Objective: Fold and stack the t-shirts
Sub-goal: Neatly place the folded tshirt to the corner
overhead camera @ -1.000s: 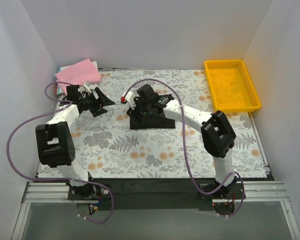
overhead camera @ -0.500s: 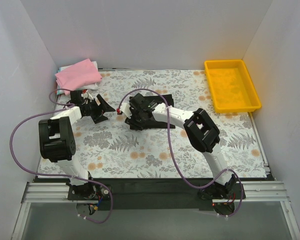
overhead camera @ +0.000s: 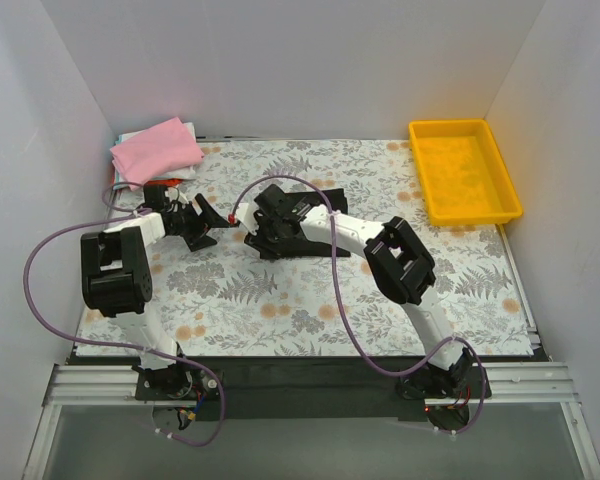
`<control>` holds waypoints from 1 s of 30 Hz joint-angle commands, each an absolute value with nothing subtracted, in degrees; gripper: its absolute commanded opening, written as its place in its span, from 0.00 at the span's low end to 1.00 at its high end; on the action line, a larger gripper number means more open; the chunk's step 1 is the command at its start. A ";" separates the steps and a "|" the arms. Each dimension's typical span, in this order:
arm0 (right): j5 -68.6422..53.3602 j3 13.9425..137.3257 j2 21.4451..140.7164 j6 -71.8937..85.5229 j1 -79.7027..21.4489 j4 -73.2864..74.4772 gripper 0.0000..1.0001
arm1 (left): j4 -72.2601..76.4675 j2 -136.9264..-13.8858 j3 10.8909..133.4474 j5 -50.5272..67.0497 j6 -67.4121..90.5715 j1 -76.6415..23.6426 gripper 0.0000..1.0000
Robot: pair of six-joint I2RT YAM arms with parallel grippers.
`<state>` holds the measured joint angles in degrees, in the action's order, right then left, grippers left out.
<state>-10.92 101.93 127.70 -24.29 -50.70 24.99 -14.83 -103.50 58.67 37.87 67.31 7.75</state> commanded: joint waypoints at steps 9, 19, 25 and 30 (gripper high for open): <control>-11.52 104.24 131.22 -22.94 -51.42 24.87 0.17 | -14.41 -103.18 59.41 37.27 68.03 8.00 0.73; -18.46 104.32 125.95 -22.59 -49.31 24.79 0.01 | -8.99 -106.96 58.89 42.97 75.05 7.91 0.81; -18.81 106.78 125.68 -20.48 -48.87 24.70 0.01 | -1.60 -109.68 58.71 44.65 83.84 5.81 0.84; -19.95 108.63 124.90 -18.46 -48.43 24.52 0.01 | -0.44 -111.62 60.47 42.63 87.62 1.50 0.89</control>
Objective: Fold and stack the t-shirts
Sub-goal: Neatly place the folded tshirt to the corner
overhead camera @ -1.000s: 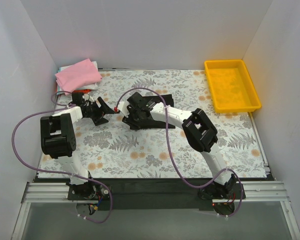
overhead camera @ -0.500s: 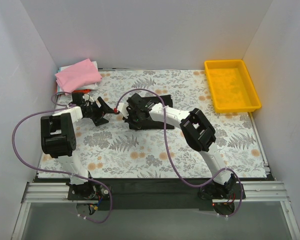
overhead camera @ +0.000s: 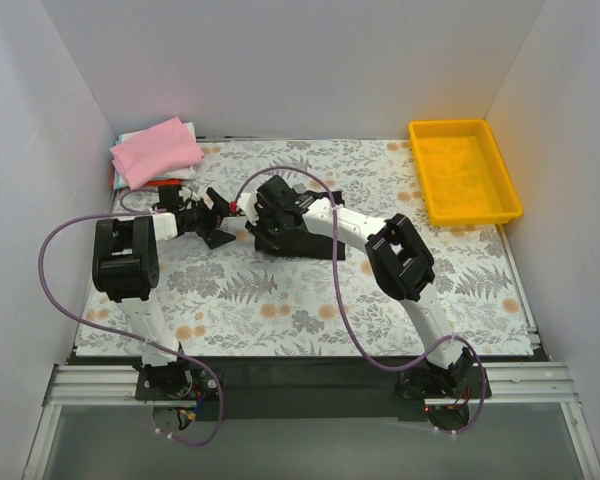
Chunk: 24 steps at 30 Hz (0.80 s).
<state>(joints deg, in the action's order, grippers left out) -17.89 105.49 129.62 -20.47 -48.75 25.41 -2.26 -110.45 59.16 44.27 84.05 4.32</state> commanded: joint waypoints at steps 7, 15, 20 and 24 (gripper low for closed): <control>-20.21 110.21 124.02 -17.93 -48.43 24.35 0.01 | -0.35 -113.11 60.91 33.49 93.50 -3.60 0.91; -21.44 111.01 123.40 -16.35 -48.51 24.08 0.01 | -0.44 -116.54 64.94 28.30 98.70 -7.12 0.88; -21.62 110.39 123.22 -16.09 -48.43 23.91 0.01 | -0.53 -120.05 70.39 26.72 97.74 -7.12 0.64; -21.10 111.36 124.10 -15.73 -48.34 23.56 0.01 | -1.75 -122.16 74.79 28.04 95.11 -7.12 0.30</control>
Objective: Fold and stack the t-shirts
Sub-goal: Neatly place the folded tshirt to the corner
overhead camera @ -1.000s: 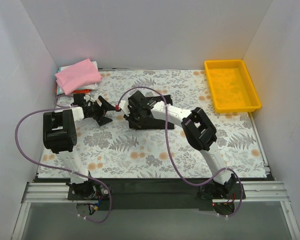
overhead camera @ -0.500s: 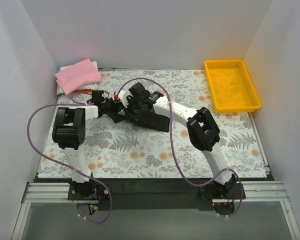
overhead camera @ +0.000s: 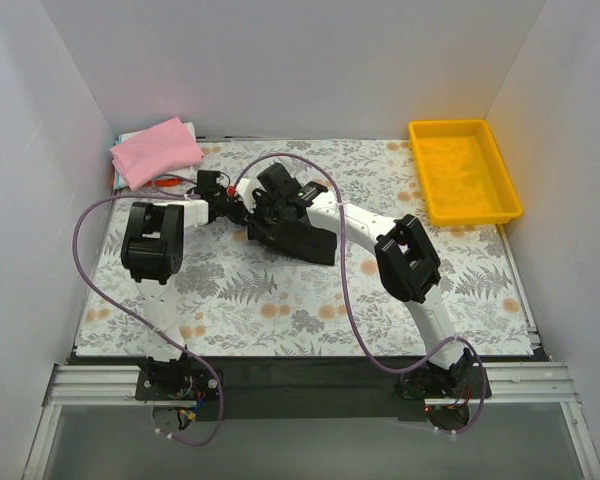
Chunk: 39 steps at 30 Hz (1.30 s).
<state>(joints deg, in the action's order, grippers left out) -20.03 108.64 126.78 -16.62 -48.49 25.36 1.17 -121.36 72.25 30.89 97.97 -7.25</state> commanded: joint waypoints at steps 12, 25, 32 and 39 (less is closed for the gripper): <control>-12.75 103.29 117.62 -13.54 -43.69 21.19 0.98 | -26.00 -127.26 100.69 11.35 57.76 -6.50 0.00; -11.87 89.56 108.90 -14.24 -37.97 18.98 0.98 | -17.95 -129.37 115.04 -2.28 32.63 -3.60 0.00; -12.22 88.86 108.90 -13.62 -37.88 18.98 0.98 | -10.82 -128.59 117.95 -3.60 27.87 -2.20 0.00; -12.39 88.59 108.98 -13.54 -37.88 18.98 0.98 | -7.30 -125.77 119.18 -2.90 23.39 -0.44 0.00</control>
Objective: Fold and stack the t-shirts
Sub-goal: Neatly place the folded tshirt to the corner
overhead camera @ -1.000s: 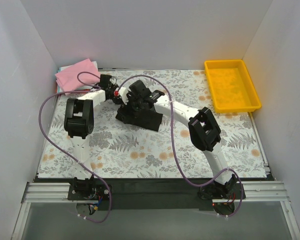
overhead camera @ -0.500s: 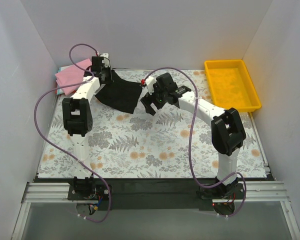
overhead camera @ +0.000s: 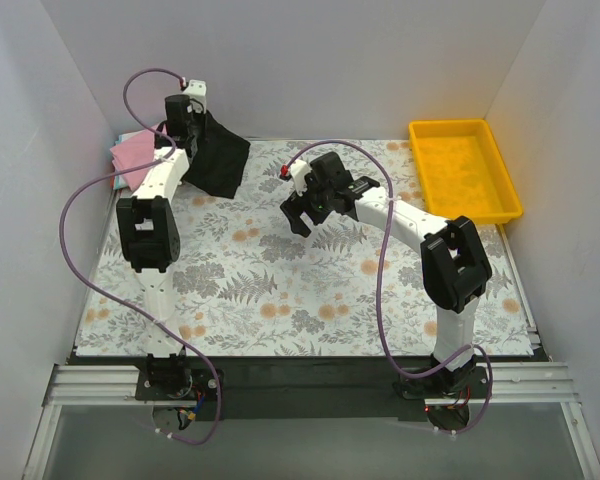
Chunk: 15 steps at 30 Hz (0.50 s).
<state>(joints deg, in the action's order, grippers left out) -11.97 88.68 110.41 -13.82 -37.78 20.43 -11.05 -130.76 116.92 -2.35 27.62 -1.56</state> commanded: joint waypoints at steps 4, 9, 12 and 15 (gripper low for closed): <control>-12.66 89.21 109.42 -13.36 -37.88 18.98 0.98 | -7.12 -124.46 118.74 -1.50 22.41 -0.09 0.00; -12.92 90.00 109.77 -13.27 -37.88 19.07 0.98 | -6.24 -121.91 117.78 1.65 23.47 3.95 0.00; -13.88 90.35 110.39 -12.66 -37.88 18.98 0.99 | -4.49 -120.41 116.81 2.89 22.68 4.66 0.00; -14.06 90.79 110.83 -12.13 -37.88 18.98 0.98 | -3.61 -119.27 116.46 3.95 21.89 5.27 0.00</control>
<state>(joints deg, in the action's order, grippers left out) -12.67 88.68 110.43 -13.37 -37.78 20.43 -7.38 -127.26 116.81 1.83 23.53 5.04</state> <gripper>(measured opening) 0.984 0.043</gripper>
